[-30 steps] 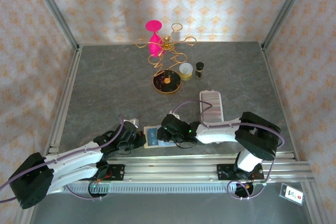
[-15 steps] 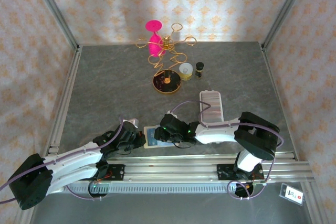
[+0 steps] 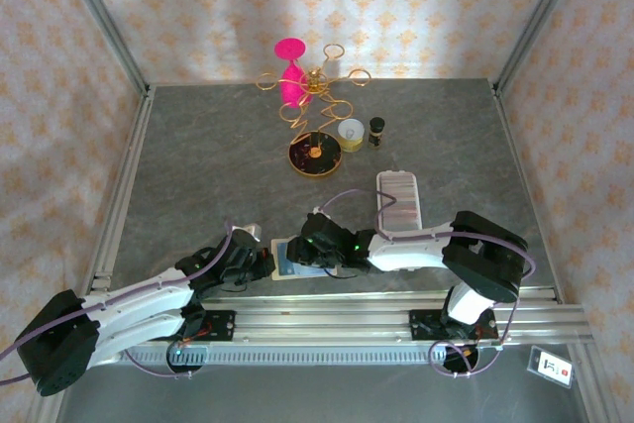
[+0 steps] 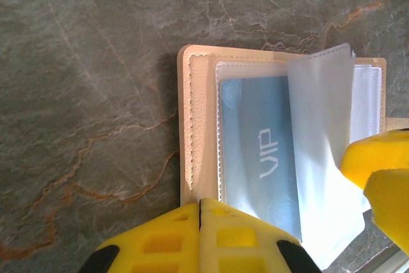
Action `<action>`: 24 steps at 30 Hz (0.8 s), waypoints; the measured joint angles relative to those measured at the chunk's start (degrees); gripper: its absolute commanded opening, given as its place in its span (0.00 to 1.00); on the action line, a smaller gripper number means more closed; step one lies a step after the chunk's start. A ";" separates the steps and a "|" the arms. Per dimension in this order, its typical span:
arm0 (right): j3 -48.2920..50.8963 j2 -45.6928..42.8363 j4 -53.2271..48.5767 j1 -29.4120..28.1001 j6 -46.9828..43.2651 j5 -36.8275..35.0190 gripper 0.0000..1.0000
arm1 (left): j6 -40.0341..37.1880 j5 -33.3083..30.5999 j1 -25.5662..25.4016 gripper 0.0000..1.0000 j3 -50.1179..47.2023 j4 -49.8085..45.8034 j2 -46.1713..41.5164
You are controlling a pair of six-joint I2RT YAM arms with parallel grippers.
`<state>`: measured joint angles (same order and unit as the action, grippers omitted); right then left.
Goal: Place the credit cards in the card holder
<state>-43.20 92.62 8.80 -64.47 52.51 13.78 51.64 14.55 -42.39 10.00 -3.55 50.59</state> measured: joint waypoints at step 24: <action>-0.33 1.57 10.19 0.00 2.82 4.31 0.39 | 2.49 -2.25 0.00 0.20 -1.81 -1.11 -6.84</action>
<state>-43.53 94.19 18.98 -64.47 55.33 18.09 54.13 12.29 -42.39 8.19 -4.67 43.75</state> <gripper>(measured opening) 0.389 0.193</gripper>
